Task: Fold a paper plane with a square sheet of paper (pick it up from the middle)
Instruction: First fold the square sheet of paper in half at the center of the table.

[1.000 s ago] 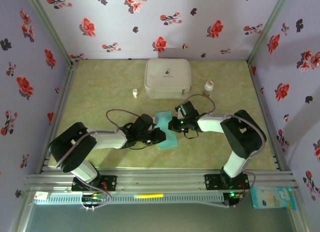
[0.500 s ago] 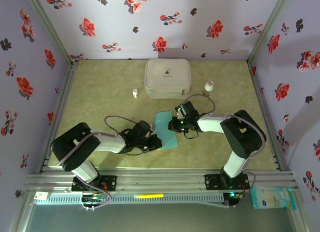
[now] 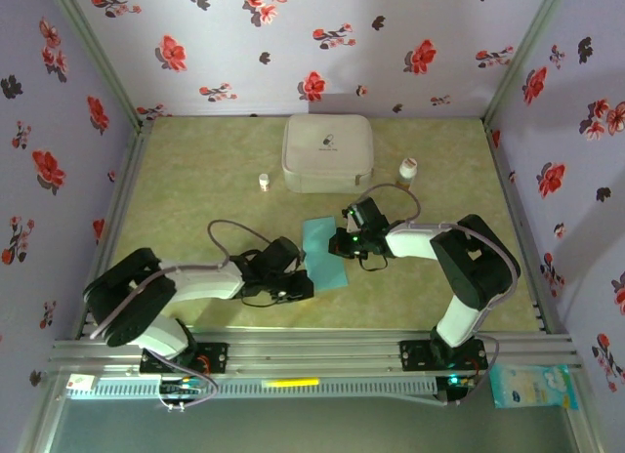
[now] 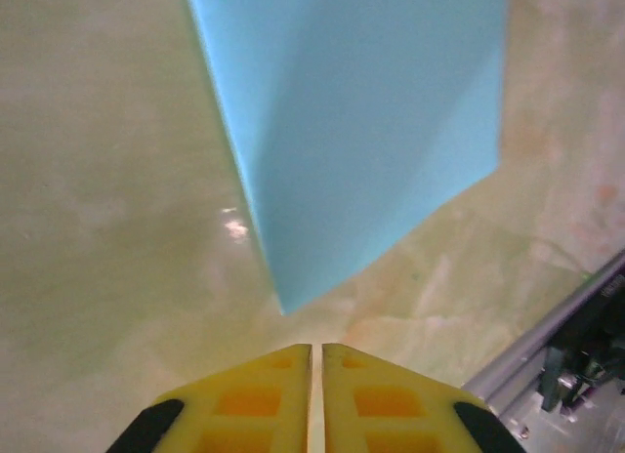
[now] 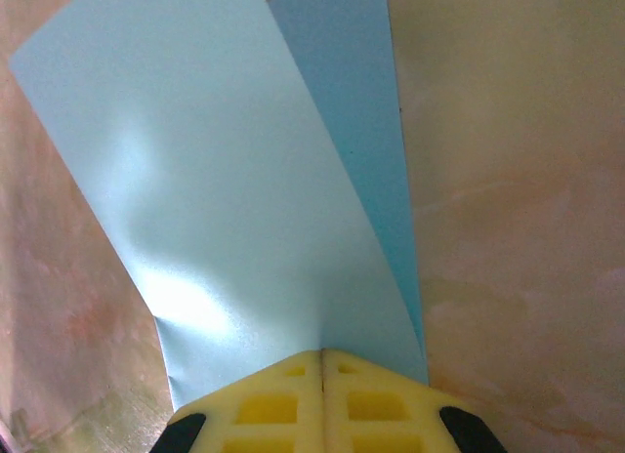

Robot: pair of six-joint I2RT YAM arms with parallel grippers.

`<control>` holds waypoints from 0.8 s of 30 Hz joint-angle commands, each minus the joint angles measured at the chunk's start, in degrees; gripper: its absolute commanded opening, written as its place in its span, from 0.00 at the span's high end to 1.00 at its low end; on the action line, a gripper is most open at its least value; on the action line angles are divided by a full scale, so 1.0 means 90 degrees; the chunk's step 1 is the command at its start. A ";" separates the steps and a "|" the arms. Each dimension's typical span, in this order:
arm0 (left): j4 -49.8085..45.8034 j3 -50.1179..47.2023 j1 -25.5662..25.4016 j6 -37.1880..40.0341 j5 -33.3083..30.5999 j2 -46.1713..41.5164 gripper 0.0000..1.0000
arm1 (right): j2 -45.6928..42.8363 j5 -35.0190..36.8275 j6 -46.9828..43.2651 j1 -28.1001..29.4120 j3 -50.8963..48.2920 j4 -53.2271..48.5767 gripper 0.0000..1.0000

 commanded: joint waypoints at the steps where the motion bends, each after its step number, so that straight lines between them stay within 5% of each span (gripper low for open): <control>1: -0.0412 0.0343 0.0264 0.0441 -0.0176 -0.0511 0.86 | 0.0297 0.0680 -0.0084 -0.0050 -0.0313 -0.1237 1.00; 11: -0.0200 0.1427 0.1835 0.0908 0.0556 0.0625 0.87 | 0.0306 0.0342 -0.0526 -0.0050 -0.0236 -0.1513 1.00; 24: 0.0364 0.2009 0.2074 0.0941 0.0886 0.2308 0.88 | 0.0423 0.0371 -0.0599 -0.0050 -0.0105 -0.1676 1.00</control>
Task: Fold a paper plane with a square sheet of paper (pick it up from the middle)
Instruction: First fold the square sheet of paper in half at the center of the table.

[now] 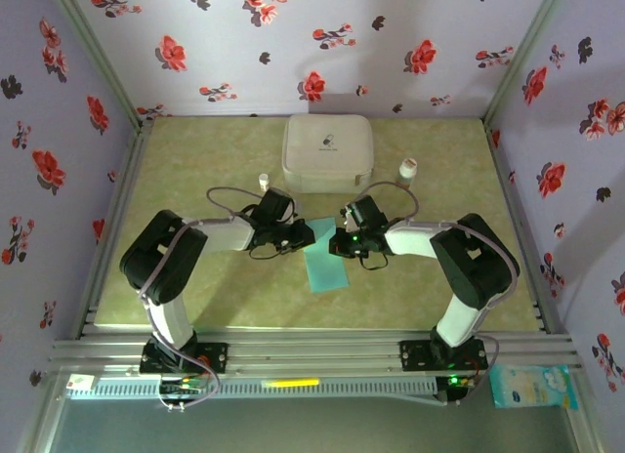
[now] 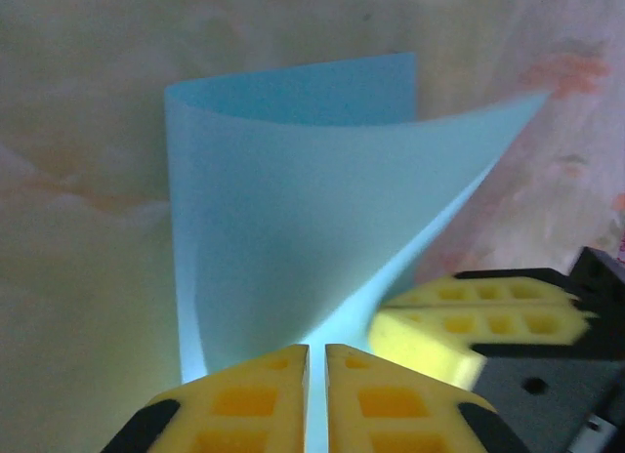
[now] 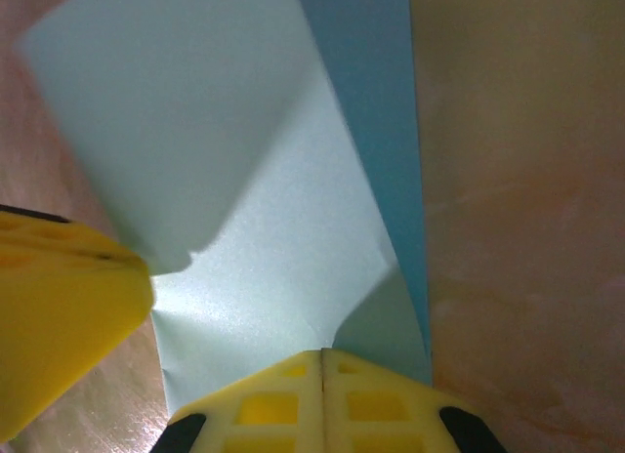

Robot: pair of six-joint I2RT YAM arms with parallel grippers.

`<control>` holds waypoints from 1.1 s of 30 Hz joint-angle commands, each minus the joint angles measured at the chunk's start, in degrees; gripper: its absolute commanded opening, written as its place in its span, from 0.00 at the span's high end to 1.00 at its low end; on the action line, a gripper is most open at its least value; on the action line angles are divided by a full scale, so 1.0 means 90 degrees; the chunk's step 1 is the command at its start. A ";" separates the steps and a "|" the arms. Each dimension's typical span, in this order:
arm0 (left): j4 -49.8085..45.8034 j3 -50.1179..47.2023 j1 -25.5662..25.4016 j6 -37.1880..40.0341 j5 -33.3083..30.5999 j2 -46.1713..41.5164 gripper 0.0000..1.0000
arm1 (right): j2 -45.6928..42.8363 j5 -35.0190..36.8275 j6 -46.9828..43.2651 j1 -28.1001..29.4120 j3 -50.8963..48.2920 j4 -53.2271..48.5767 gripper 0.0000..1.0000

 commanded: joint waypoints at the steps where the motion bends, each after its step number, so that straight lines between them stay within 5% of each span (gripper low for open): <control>1: 0.0169 -0.0081 0.0126 0.0126 0.0110 0.0209 0.88 | 0.0401 0.0437 -0.0191 -0.0035 -0.0302 -0.1310 1.00; 10: 0.0146 -0.0442 0.0147 0.0054 0.0049 0.0465 0.91 | 0.0468 0.0472 -0.0151 -0.0035 -0.0300 -0.1315 1.00; 19: -0.1088 0.0596 0.0227 0.0647 0.0057 0.0102 0.88 | 0.0438 0.0512 -0.0128 -0.0035 -0.0280 -0.1299 1.00; 33: -0.0921 0.0521 0.0334 0.0679 -0.0093 0.0728 0.94 | 0.0421 0.0530 -0.0064 -0.0035 -0.0400 -0.1248 1.00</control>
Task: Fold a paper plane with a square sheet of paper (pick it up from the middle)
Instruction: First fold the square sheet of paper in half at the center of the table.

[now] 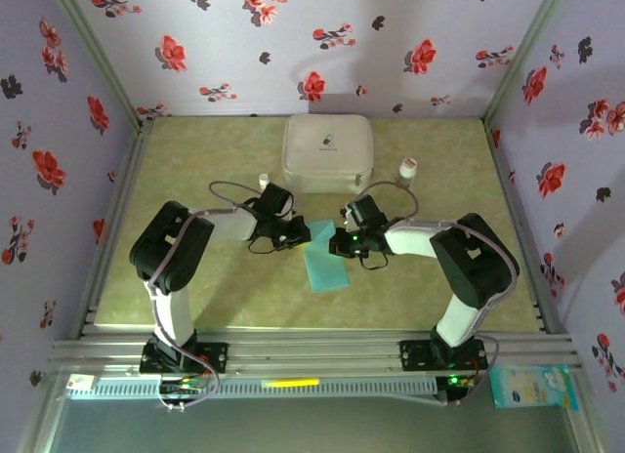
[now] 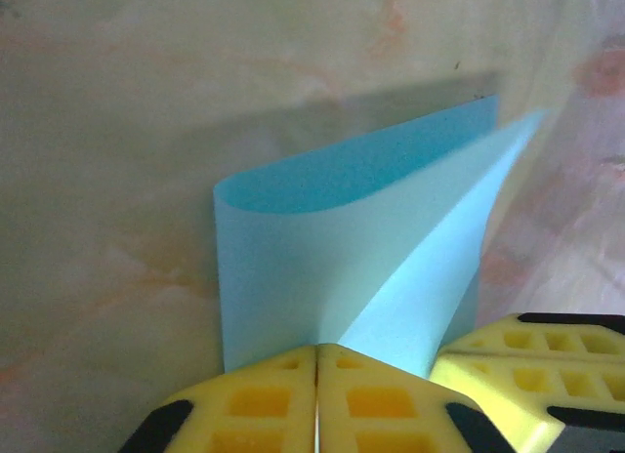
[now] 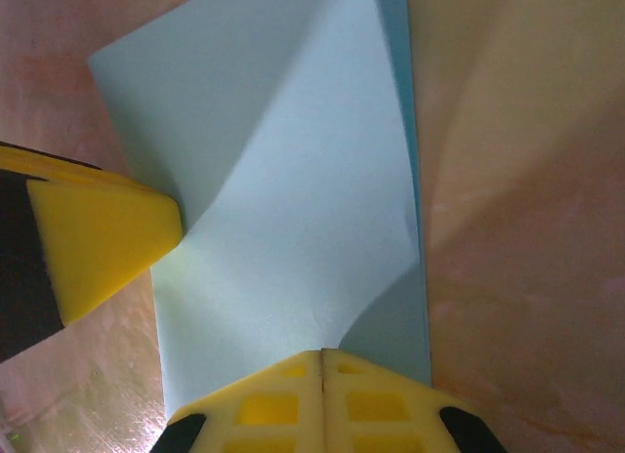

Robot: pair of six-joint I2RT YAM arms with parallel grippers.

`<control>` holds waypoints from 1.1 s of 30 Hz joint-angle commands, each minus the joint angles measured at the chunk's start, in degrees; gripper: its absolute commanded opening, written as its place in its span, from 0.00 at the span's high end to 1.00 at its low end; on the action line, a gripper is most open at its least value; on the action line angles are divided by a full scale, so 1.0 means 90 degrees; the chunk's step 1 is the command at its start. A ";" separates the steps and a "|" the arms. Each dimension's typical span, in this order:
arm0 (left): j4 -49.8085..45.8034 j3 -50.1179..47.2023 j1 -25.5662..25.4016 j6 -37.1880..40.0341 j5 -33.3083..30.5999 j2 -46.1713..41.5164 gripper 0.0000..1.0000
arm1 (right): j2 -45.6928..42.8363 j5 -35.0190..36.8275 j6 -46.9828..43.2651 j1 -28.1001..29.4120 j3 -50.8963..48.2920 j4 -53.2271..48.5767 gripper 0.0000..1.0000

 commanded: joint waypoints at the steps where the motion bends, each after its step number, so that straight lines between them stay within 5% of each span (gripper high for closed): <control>1: -0.0220 -0.0058 0.0068 0.0170 -0.0159 0.0262 0.94 | 0.0399 0.0551 -0.0068 -0.0030 -0.0421 -0.1216 1.00; 17: -0.0554 0.0843 0.0410 0.0423 0.0268 0.0323 1.00 | 0.0393 0.0561 -0.0042 -0.0030 -0.0412 -0.1212 1.00; 33: -0.0474 0.0462 0.0547 0.0570 0.0079 0.0526 1.00 | 0.0324 0.0603 -0.0036 -0.0030 -0.0436 -0.1239 1.00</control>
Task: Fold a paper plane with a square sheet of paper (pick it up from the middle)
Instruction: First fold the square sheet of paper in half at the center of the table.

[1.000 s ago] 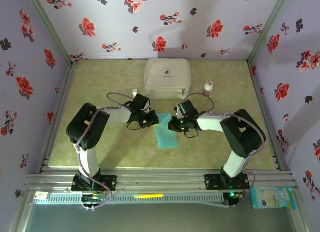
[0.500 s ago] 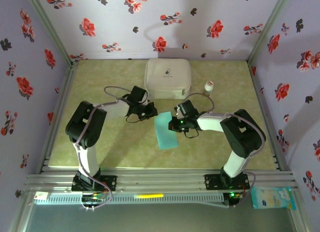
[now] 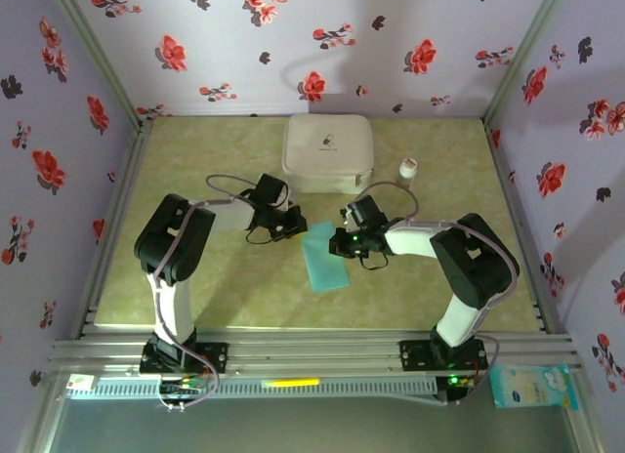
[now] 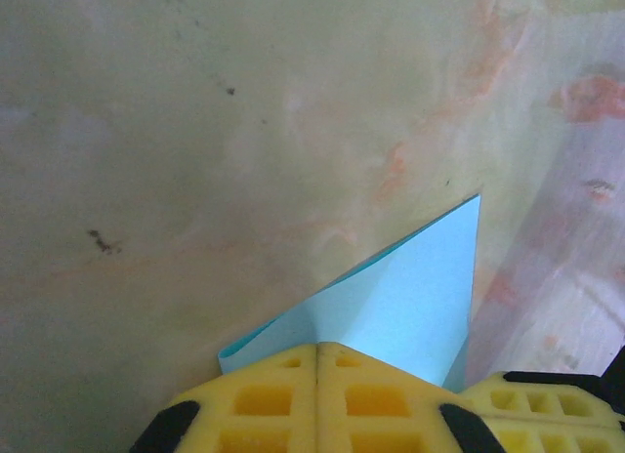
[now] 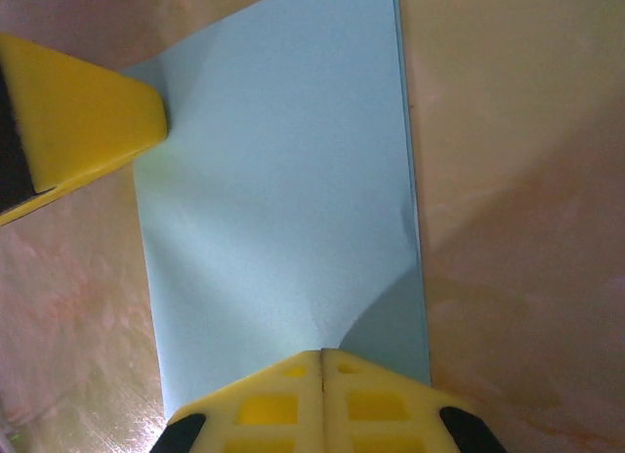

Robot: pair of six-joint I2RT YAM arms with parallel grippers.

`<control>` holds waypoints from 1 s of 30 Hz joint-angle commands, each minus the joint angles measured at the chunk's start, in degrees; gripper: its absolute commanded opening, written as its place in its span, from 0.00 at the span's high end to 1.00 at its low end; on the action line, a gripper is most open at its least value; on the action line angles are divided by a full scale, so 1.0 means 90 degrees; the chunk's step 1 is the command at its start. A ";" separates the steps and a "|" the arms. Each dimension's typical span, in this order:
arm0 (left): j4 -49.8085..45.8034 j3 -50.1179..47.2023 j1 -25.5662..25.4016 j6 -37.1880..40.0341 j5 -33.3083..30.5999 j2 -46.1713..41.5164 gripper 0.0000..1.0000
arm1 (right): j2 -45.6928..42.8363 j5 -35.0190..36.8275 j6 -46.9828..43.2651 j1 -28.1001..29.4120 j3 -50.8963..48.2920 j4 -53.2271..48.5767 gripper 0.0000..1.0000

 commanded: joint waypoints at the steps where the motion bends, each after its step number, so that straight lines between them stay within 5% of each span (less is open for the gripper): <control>1: -0.0488 0.0058 0.0104 0.0288 -0.0189 0.0047 1.00 | 0.0323 0.0602 -0.0044 -0.0030 -0.0409 -0.1279 1.00; 15: 0.0076 -0.0272 -0.0048 0.0139 0.0947 -0.0841 0.94 | 0.0296 0.0630 -0.0039 -0.0030 -0.0363 -0.1346 1.00; 30: 0.0366 -0.0623 0.0013 0.0205 0.0217 0.0037 0.97 | 0.0356 0.0611 -0.0030 -0.0030 -0.0449 -0.1268 1.00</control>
